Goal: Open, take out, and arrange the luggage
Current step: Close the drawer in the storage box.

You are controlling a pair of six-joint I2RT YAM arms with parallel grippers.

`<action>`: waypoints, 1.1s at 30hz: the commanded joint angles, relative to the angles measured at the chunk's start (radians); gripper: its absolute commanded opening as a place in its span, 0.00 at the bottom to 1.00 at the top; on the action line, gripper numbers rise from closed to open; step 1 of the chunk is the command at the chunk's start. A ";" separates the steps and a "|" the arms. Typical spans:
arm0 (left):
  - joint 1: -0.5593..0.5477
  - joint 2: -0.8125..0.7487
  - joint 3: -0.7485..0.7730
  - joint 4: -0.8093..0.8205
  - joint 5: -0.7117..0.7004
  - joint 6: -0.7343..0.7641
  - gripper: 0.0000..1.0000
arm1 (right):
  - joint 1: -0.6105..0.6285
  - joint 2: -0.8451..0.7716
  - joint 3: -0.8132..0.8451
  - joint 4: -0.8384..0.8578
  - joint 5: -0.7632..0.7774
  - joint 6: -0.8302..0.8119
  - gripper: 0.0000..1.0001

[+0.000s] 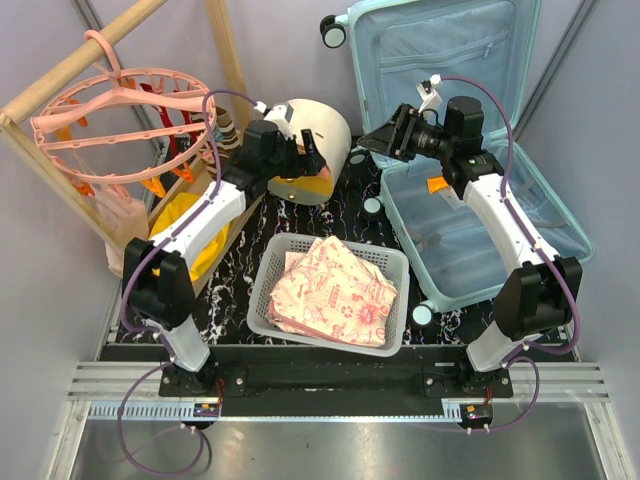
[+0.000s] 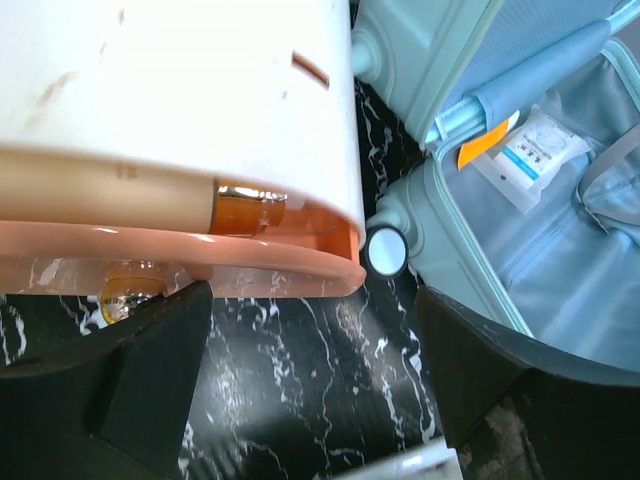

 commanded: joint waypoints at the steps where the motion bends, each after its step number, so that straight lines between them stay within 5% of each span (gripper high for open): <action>1: 0.000 0.055 0.133 0.093 0.035 0.070 0.87 | -0.003 0.003 0.052 0.018 -0.003 0.001 0.68; 7: 0.002 0.081 0.190 0.051 0.022 0.104 0.88 | -0.005 0.007 0.059 0.011 -0.006 0.003 0.68; 19: 0.000 -0.289 -0.310 0.121 -0.027 0.188 0.86 | -0.003 0.039 0.069 0.002 0.004 -0.002 0.67; 33: 0.068 -0.008 -0.206 0.220 -0.122 0.273 0.63 | -0.005 0.030 0.089 0.000 0.003 0.004 0.58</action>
